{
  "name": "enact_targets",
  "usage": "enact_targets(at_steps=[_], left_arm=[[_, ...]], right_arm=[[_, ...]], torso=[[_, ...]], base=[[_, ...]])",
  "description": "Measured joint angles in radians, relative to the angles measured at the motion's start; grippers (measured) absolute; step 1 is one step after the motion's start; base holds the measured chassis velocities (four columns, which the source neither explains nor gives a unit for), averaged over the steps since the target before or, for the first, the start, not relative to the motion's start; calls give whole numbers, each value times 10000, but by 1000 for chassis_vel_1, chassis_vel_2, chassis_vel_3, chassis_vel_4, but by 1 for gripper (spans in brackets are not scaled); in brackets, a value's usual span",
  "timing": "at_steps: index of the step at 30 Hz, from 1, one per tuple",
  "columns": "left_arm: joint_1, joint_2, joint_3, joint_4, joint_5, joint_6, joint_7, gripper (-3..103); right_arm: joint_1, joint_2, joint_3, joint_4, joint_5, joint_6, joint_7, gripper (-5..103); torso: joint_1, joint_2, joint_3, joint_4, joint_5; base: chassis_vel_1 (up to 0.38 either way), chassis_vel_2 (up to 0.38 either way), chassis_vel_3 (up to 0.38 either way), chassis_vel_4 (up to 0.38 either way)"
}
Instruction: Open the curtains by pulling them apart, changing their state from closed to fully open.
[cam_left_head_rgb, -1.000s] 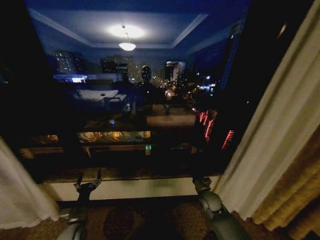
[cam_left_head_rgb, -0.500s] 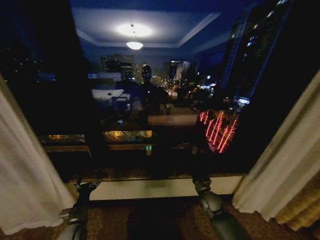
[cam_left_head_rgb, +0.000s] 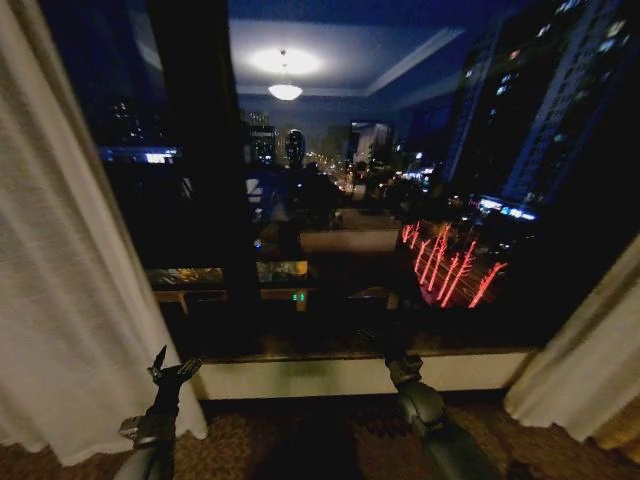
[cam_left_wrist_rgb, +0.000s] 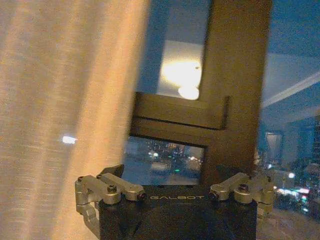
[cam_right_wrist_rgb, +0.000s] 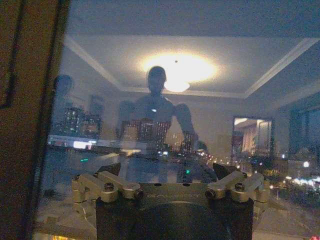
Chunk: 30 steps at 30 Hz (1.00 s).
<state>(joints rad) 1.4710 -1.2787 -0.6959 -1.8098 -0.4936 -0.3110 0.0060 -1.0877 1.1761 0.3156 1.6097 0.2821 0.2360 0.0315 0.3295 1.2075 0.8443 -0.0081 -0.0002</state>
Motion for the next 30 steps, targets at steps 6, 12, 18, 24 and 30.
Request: enact_targets(at_steps=[6,12,18,24,30], left_arm=[[0,2,-4,1,0,0,0,100],[0,0,1,1,-1,0,-1,100],[0,-3,8,0,0,0,3,100],[0,0,5,1,0,0,3,100],[0,0,2,0,0,0,2,100]], right_arm=[[0,1,-2,1,0,1,-1,100],[0,1,-1,1,-1,1,0,100],[0,-5,6,0,0,0,3,100],[0,-2,3,0,0,1,3,100],[0,0,1,0,0,0,3,100]], torso=[[2,1,-1,4,-2],[1,0,-1,0,0],[1,0,0,-3,6],[0,0,0,0,-3],[0,0,0,0,3]], base=[[255,269,-273,-281],[78,67,-47,-49],[-21,-17,26,33],[39,55,-48,-51],[124,143,-130,-121]])
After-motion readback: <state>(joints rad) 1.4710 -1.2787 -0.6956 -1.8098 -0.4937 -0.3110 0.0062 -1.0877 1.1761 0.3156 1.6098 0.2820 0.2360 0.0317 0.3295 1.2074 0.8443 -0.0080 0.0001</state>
